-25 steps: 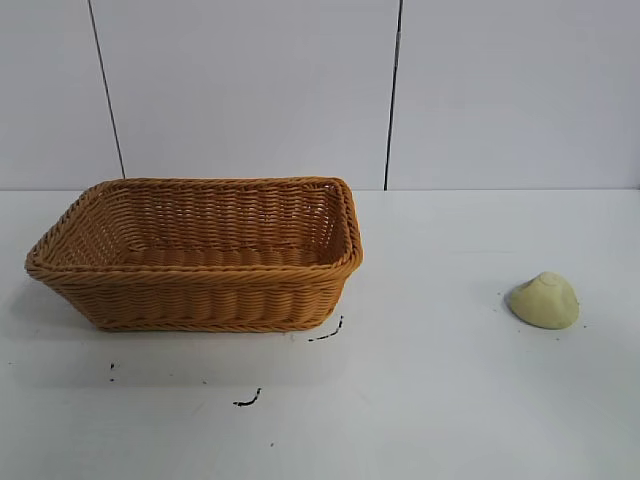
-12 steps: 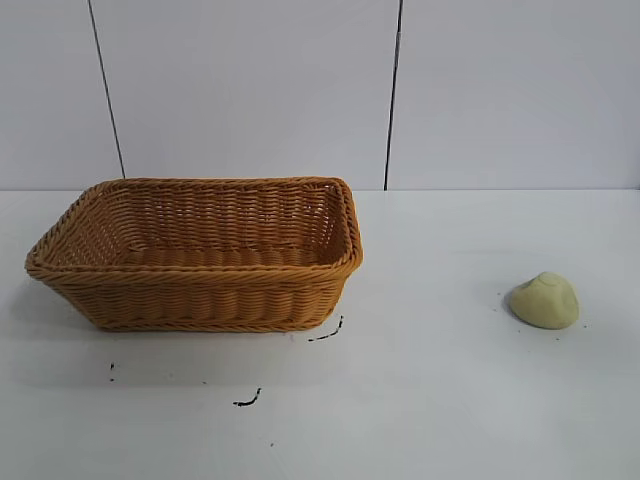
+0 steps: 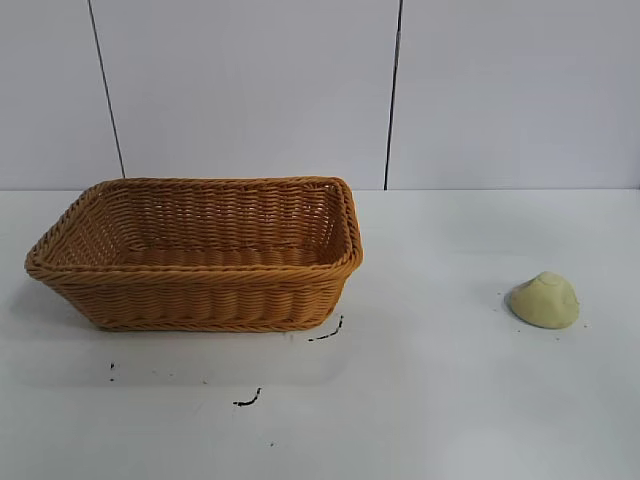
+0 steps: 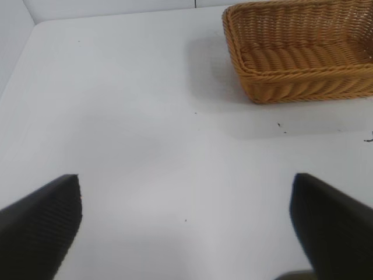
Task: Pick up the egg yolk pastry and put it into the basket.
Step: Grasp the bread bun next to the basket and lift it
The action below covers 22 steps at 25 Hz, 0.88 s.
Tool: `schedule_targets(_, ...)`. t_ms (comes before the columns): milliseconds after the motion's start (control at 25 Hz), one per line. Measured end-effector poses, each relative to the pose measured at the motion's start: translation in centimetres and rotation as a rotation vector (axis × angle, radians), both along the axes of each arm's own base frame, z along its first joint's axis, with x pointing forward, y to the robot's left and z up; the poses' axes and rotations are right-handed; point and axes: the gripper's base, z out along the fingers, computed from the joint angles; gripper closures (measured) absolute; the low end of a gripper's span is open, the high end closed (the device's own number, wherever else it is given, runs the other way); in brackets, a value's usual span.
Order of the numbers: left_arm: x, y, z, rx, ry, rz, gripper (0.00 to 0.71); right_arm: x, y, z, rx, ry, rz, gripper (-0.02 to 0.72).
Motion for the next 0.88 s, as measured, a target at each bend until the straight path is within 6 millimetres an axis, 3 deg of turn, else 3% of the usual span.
schedule_targets(160, 0.0, 0.0, 0.0, 0.000, 0.000, 0.000, 0.014, 5.6, 0.1, -1.2, -0.026, 0.079, 0.040, 0.090)
schedule_targets(480, 0.0, 0.0, 0.0, 0.000, 0.000, 0.000, 0.014, 14.2, 0.2, -7.1, -0.032, 0.260, 0.056, 0.090)
schedule_targets(680, 0.0, 0.0, 0.0, 0.000, 0.000, 0.000, 0.014, 17.3, 0.3, -10.8, -0.032, 0.339, 0.059, 0.090)
schedule_targets(880, 0.0, 0.0, 0.0, 0.000, 0.000, 0.000, 0.014, 18.2, 1.8, -12.7, -0.056, 0.375, 0.131, 0.090)
